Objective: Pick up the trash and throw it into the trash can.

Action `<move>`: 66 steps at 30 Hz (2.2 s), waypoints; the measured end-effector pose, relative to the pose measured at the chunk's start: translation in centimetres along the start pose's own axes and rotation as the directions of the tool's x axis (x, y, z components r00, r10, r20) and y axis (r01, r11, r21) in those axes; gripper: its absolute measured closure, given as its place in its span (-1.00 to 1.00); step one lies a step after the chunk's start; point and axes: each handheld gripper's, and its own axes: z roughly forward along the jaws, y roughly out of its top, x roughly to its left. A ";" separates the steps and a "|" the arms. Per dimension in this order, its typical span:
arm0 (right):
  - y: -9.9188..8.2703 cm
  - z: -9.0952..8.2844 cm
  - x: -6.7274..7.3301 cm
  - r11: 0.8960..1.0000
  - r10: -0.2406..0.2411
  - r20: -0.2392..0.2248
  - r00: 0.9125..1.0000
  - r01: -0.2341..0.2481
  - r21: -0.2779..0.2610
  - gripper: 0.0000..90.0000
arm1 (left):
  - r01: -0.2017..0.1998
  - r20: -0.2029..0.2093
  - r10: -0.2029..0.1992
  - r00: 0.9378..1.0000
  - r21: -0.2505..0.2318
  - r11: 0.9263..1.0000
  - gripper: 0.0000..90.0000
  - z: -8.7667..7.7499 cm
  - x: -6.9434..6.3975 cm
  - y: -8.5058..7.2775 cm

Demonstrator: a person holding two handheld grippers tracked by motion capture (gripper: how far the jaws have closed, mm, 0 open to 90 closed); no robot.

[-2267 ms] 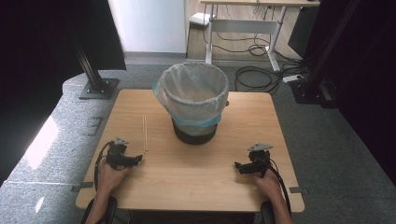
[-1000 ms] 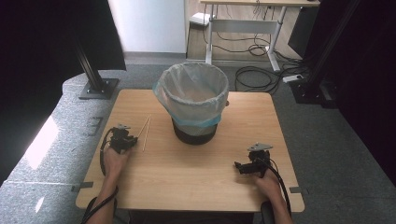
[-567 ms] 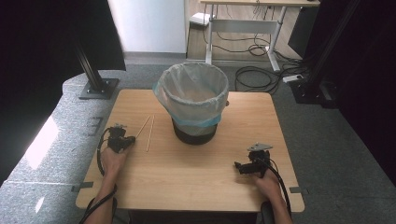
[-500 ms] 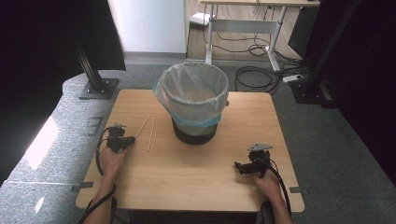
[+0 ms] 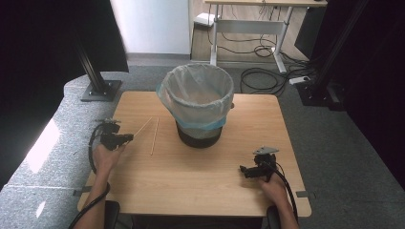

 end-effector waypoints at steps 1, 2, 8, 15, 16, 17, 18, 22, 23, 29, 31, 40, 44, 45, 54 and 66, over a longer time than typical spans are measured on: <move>0.0 0.0 0.0 1.000 0.001 0.000 1.000 -0.001 0.001 -1.00 | -0.004 -0.001 0.004 1.000 0.001 1.000 0.92 -0.3 0.0 0.2; 0.0 0.0 0.0 1.000 0.001 0.000 1.000 -0.001 0.001 -1.00 | -0.004 -0.001 0.004 1.000 0.001 1.000 0.92 -0.3 0.0 0.2; 0.0 0.0 0.0 1.000 0.003 0.000 1.000 -0.003 0.002 -1.00 | -0.024 0.002 0.024 1.000 -0.004 1.000 0.92 -2.9 -0.4 2.2; 0.0 0.0 0.1 1.000 0.002 -0.001 1.000 -0.002 0.002 -1.00 | -0.035 0.011 0.035 0.999 -0.016 0.999 0.92 -5.3 -0.7 4.0; 0.0 0.0 0.1 1.000 0.002 -0.001 1.000 -0.002 0.002 -1.00 | -0.036 0.013 0.036 0.999 -0.021 0.999 0.92 -6.1 -0.8 4.7; 0.0 0.0 0.1 1.000 0.002 -0.001 1.000 -0.002 0.002 -1.00 | -0.040 0.014 0.040 0.999 -0.024 0.999 0.92 -6.5 -0.8 5.0; 0.0 0.0 0.1 1.000 0.002 -0.001 1.000 -0.002 0.002 -1.00 | -0.040 0.014 0.040 0.999 -0.024 0.999 0.92 -6.5 -0.8 5.0; 0.0 0.0 0.1 1.000 0.002 -0.001 1.000 -0.002 0.002 -1.00 | -0.049 0.010 0.050 0.999 -0.034 0.998 0.92 -8.2 -1.1 6.3; 0.0 0.0 0.1 1.000 0.002 -0.001 1.000 -0.002 0.002 -1.00 | -0.058 0.009 0.058 0.998 -0.038 0.998 0.92 -9.1 -1.3 7.1; 0.0 0.0 0.0 1.000 0.000 -0.001 1.000 0.000 0.001 -1.00 | -0.078 0.018 0.079 0.997 -0.052 0.996 0.92 -11.2 -2.2 8.8; 0.0 0.0 0.0 1.000 0.001 -0.001 1.000 -0.001 0.001 -1.00 | -0.085 0.026 0.087 0.996 -0.059 0.995 0.92 -12.0 -2.5 9.6; 0.0 0.0 0.1 1.000 -0.001 -0.003 1.000 0.001 0.002 -1.00 | -0.130 0.072 0.138 0.988 -0.101 0.986 0.92 -15.2 -5.1 12.8; 0.0 0.0 0.1 1.000 -0.002 -0.003 1.000 0.002 0.001 -1.00 | -0.165 0.102 0.177 0.979 -0.120 0.979 0.92 -16.2 -7.2 14.6; 0.0 0.0 0.1 1.000 -0.002 -0.003 1.000 0.002 0.001 -1.00 | -0.165 0.102 0.177 0.979 -0.120 0.979 0.92 -16.2 -7.2 14.6; 0.0 0.0 0.1 1.000 -0.004 -0.005 1.000 0.004 0.001 -1.00 | -0.240 0.179 0.257 0.950 -0.111 0.964 0.92 -14.2 -11.5 17.2; 0.0 0.0 0.1 1.000 -0.007 -0.008 1.000 0.007 0.001 -1.00 | -0.316 0.199 0.328 0.924 -0.090 0.945 0.82 -9.4 -16.1 19.2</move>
